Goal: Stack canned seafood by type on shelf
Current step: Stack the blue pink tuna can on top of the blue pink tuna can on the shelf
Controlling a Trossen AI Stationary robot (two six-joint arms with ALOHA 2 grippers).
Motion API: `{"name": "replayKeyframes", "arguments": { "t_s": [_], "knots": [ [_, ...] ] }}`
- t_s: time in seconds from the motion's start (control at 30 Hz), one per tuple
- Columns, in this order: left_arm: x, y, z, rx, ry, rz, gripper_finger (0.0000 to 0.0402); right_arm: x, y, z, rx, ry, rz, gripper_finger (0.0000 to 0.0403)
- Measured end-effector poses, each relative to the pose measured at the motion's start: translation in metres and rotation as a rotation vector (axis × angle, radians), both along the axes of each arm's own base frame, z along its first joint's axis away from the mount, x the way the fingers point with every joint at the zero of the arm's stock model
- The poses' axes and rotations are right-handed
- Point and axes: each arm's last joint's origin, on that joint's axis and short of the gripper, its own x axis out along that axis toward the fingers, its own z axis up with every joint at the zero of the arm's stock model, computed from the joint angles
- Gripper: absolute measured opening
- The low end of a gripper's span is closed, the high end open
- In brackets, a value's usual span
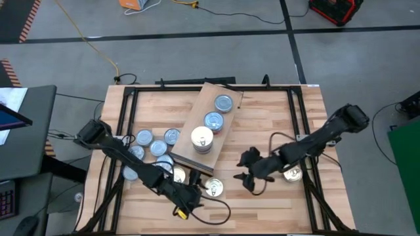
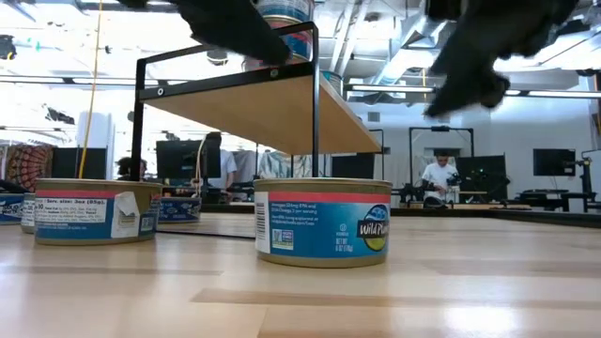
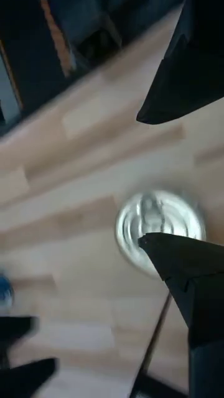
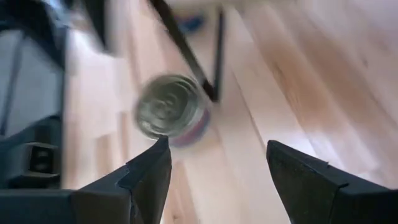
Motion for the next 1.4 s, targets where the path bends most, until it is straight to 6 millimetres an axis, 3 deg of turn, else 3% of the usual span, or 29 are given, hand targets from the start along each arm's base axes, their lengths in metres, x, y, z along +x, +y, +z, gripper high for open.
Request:
{"name": "replayKeyframes", "arguments": {
  "t_s": [0.17, 0.27, 0.53, 0.67, 0.9, 1.4],
  "knots": [
    [-0.018, -0.008, 0.015, -0.013, -0.002, -0.051, 0.0290, 0.015, 0.007, -0.029, 0.045, 0.051, -0.069, 0.0285],
    [-0.034, -0.016, 0.011, 0.037, -0.019, -0.064, 0.0290, 0.022, 0.010, -0.038, 0.034, 0.064, -0.080, 0.0285],
    [-0.061, -0.015, -0.018, 0.006, 0.022, -0.003, 0.0290, 0.055, 0.018, -0.041, -0.003, 0.072, -0.089, 0.0285],
    [-0.068, -0.015, -0.028, 0.009, 0.018, 0.032, 0.0290, 0.065, 0.023, -0.043, -0.040, 0.174, -0.080, 0.0285],
    [-0.076, -0.011, -0.042, 0.058, -0.001, 0.084, 0.0290, 0.071, 0.027, -0.046, -0.067, 0.259, -0.083, 0.0285],
    [-0.079, -0.008, -0.050, 0.033, -0.007, 0.119, 0.0290, 0.073, 0.033, -0.037, -0.022, 0.194, -0.049, 0.0285]
  ]
}}
